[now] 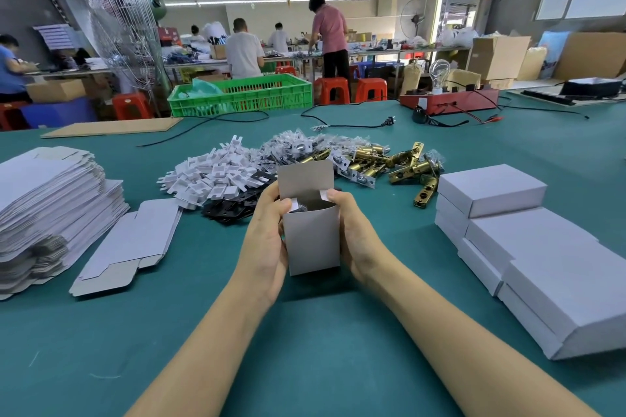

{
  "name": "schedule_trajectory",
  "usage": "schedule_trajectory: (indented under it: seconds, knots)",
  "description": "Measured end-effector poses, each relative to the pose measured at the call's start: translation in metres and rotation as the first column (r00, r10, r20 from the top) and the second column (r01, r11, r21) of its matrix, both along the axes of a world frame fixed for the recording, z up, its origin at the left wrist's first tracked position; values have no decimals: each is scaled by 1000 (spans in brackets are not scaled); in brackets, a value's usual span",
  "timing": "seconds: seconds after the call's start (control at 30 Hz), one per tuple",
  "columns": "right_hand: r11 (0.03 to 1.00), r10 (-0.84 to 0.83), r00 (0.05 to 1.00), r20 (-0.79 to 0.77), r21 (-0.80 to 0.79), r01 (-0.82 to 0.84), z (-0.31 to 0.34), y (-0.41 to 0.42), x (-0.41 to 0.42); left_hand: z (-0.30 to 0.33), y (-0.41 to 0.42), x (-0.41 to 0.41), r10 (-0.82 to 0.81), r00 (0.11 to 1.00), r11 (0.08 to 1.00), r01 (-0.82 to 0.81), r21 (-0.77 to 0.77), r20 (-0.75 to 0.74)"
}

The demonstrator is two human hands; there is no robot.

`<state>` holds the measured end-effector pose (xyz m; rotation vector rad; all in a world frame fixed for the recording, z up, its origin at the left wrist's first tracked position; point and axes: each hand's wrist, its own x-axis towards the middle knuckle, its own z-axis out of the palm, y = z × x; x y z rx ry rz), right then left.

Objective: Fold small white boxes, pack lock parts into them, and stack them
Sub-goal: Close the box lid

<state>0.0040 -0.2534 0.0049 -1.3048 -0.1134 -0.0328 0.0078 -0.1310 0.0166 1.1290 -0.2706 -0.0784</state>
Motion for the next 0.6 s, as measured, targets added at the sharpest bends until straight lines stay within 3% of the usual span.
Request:
schedule_trajectory:
  seconds: [0.1, 0.33, 0.6]
  knots:
    - [994, -106, 993, 49, -18, 107, 6, 1, 1, 2, 1, 1, -6, 1000, 1000, 6, 6, 1]
    - [989, -148, 970, 193, 3, 150, 19, 2, -2, 4, 3, 1, 6, 1000, 1000, -6, 1, 3]
    - [949, -313, 926, 210, 94, 299, 20, 9, -8, 4, 3, -4, 28, 999, 1000, -28, 7, 23]
